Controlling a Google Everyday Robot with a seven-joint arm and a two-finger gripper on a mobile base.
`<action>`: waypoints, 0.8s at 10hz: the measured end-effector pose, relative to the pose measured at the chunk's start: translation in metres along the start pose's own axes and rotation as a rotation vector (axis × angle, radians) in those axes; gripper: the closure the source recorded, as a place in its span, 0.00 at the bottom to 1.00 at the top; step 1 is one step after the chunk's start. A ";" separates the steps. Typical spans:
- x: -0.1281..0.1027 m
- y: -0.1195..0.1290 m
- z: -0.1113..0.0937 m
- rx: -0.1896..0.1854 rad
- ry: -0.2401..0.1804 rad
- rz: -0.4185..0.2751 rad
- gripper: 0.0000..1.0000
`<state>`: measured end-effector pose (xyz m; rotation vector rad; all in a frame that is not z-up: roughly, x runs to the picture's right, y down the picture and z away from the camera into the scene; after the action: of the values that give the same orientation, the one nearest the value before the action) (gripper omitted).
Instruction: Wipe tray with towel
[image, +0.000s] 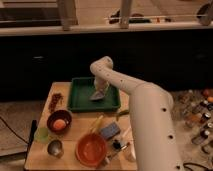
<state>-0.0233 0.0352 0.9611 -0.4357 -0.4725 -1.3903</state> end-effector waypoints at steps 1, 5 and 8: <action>-0.008 -0.003 0.000 0.004 -0.009 -0.027 1.00; -0.034 0.019 0.005 -0.019 -0.064 -0.056 1.00; -0.029 0.062 0.002 -0.053 -0.068 0.010 1.00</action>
<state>0.0345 0.0682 0.9458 -0.5295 -0.4893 -1.3838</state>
